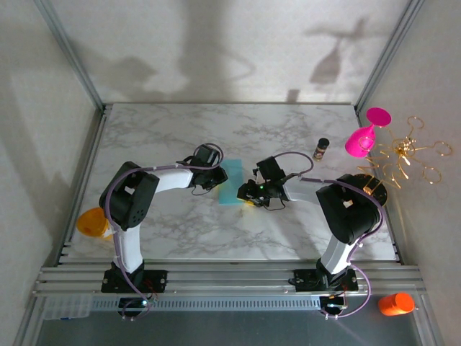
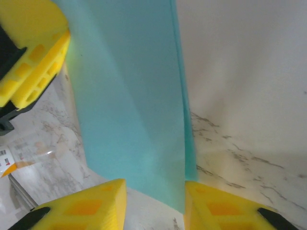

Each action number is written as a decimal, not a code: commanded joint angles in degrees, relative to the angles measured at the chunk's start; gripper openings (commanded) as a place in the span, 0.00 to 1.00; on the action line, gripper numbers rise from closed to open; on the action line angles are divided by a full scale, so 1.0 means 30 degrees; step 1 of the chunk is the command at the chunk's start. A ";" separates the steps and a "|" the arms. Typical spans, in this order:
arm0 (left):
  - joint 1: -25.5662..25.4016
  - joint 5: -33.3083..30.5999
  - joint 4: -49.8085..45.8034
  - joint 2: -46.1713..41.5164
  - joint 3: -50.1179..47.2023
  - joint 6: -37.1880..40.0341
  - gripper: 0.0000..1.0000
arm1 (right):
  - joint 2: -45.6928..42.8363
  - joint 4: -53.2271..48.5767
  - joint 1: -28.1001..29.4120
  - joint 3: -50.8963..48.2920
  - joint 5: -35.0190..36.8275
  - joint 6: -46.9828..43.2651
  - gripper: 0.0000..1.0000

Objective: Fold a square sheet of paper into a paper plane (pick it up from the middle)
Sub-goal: Fold the triangle a second time at the center of the table.

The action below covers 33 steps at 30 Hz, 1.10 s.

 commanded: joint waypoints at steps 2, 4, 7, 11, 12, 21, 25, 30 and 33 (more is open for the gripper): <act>0.0075 -0.0181 -0.1479 0.0966 -0.0324 0.0010 0.21 | -0.0411 0.0673 0.0103 0.0086 -0.0223 0.0439 0.35; 0.0075 -0.0162 -0.1481 0.0960 -0.0295 0.0084 0.21 | -0.0480 0.0746 0.0055 0.0024 -0.0197 0.0492 0.34; 0.0076 -0.0163 -0.1496 0.0931 -0.0265 0.0126 0.21 | -0.0286 0.0719 0.0011 0.0030 -0.0209 0.0637 0.33; 0.0075 -0.0123 -0.1506 0.0881 -0.0210 0.0165 0.21 | -0.0404 0.0641 -0.0061 -0.0186 0.0341 0.1040 0.28; 0.0075 -0.0141 -0.1527 0.0864 -0.0178 0.0212 0.21 | -0.0471 0.0708 -0.0086 -0.0288 0.0429 0.1137 0.27; 0.0016 -0.0056 -0.1634 0.0894 -0.0001 0.0413 0.21 | -0.0509 0.0894 -0.0333 -0.0633 0.0369 0.1521 0.18; 0.0016 0.0029 -0.1568 0.0743 0.0024 0.0507 0.21 | -0.0426 0.0981 -0.0362 -0.0624 0.0381 0.1557 0.11; 0.0031 0.0345 -0.1053 -0.0331 0.0408 0.1439 0.25 | -0.0724 0.0228 -0.0425 -0.0621 0.0831 0.1162 0.00; 0.0045 0.0654 0.0161 -0.1176 0.0489 0.2252 0.32 | -0.1062 -0.0124 -0.0484 -0.0809 0.0762 0.0666 0.00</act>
